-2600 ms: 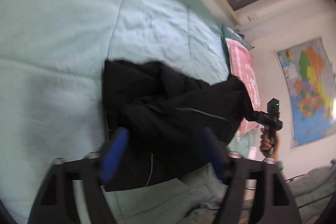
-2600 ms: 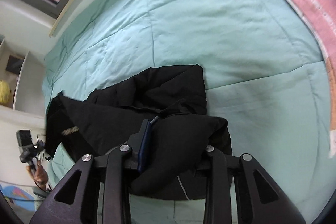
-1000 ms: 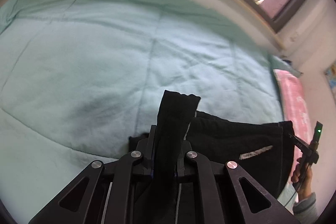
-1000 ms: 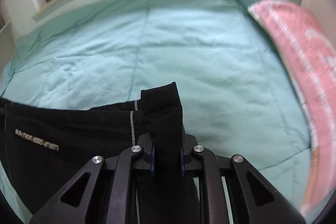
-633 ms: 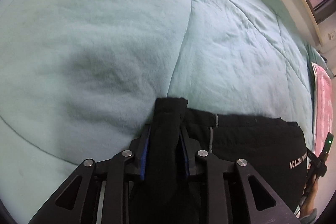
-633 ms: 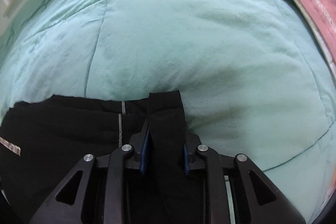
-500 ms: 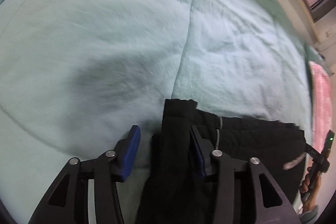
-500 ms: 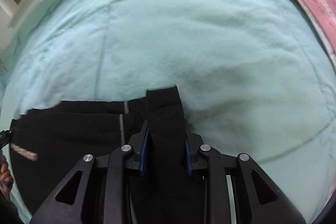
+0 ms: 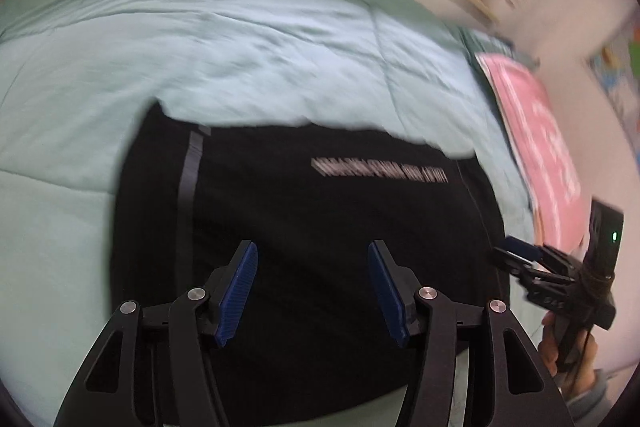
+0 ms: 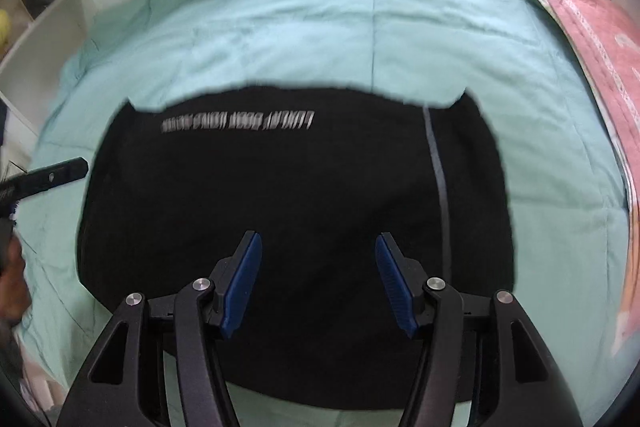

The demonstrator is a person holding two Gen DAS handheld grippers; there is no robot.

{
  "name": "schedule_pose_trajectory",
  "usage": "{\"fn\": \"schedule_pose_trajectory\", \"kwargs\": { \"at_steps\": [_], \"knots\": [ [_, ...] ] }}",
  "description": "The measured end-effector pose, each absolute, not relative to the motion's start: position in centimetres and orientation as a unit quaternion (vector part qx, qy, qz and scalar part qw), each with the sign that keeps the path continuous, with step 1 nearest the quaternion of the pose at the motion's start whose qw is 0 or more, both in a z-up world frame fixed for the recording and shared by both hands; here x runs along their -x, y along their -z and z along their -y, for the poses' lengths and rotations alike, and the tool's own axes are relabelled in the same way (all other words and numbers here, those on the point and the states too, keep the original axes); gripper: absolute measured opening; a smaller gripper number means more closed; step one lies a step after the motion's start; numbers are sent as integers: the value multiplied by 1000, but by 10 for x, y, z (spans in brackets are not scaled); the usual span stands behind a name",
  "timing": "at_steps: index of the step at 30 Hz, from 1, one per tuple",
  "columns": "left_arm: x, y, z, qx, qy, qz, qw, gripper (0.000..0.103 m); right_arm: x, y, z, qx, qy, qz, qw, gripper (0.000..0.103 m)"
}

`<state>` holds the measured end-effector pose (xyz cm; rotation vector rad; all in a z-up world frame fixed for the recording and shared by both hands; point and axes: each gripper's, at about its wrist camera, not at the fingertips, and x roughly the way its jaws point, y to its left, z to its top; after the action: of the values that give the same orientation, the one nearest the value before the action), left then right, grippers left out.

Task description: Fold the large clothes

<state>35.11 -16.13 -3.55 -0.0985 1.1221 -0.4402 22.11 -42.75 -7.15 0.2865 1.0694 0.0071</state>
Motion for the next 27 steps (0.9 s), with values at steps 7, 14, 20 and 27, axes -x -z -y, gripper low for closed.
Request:
{"fn": "schedule_pose_trajectory", "kwargs": {
  "at_steps": [7, 14, 20, 27],
  "knots": [
    [-329, 87, 197, 5, 155, -552, 820, 60, -220, 106, 421, -140, 14, -522, 841, 63],
    [-344, 132, 213, -61, 124, -562, 816, 84, -233, 154, 415, -125, 26, -546, 828, 64],
    [-348, 125, 207, -45, 130, -562, 816, 87, -240, 144, 420, -135, 21, -562, 816, 64],
    [-382, 69, 204, 21, 190, -528, 827, 87, -291, 78, 430, -84, 31, -482, 872, 64]
  ]
}}
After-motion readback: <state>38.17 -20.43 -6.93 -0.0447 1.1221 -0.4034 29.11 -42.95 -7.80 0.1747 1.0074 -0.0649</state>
